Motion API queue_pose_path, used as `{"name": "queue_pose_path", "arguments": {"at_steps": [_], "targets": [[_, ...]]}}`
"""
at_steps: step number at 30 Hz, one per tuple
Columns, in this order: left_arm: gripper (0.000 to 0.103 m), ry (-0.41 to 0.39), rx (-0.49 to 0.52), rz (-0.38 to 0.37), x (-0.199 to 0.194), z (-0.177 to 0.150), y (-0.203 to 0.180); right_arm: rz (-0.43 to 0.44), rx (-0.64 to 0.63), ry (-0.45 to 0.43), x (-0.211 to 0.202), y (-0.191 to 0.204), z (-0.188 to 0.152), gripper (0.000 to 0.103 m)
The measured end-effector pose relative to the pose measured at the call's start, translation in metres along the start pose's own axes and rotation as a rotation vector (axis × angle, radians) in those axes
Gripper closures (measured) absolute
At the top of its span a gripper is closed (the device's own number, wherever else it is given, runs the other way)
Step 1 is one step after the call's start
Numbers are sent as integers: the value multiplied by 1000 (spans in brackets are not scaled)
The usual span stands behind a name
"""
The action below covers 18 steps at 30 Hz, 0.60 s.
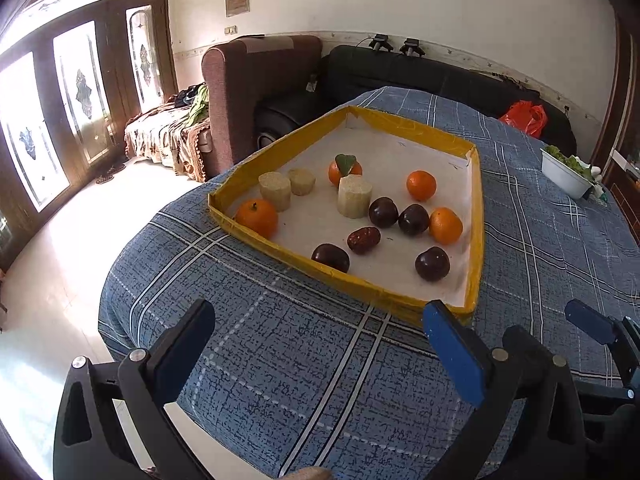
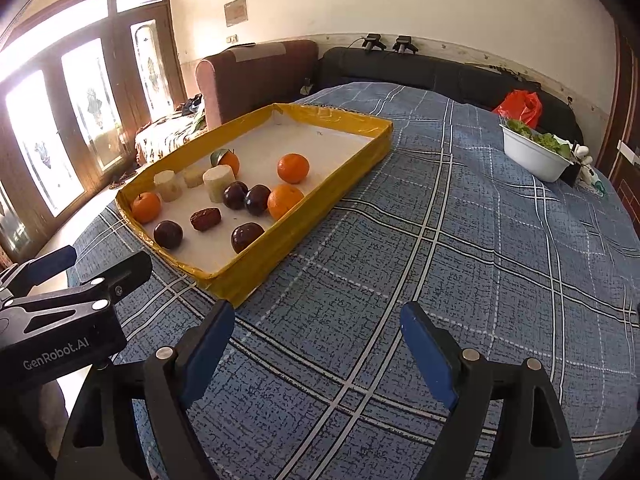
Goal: Organize fruits
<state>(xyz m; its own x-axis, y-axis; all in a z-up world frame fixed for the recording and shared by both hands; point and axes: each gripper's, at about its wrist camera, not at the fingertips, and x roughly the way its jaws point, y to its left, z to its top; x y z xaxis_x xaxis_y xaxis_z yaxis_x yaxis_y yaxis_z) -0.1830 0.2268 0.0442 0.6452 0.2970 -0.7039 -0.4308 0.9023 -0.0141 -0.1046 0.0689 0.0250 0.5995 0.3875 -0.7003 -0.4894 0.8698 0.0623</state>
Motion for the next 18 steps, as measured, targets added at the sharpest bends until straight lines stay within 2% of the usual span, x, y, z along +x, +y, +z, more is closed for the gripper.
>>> {"name": "queue_pose_path", "arguments": {"at_steps": [5,14,18], "targets": [[0,2,-32,-15,1,3,8,-4,-23,2,0,7,2,14],[0,-57,-82,-27,-10,14,24,-1,-67,8,3,19,5,14],[0,-51,-65,-35,-14,22,22,6,-58,13,4,18,7,14]]}}
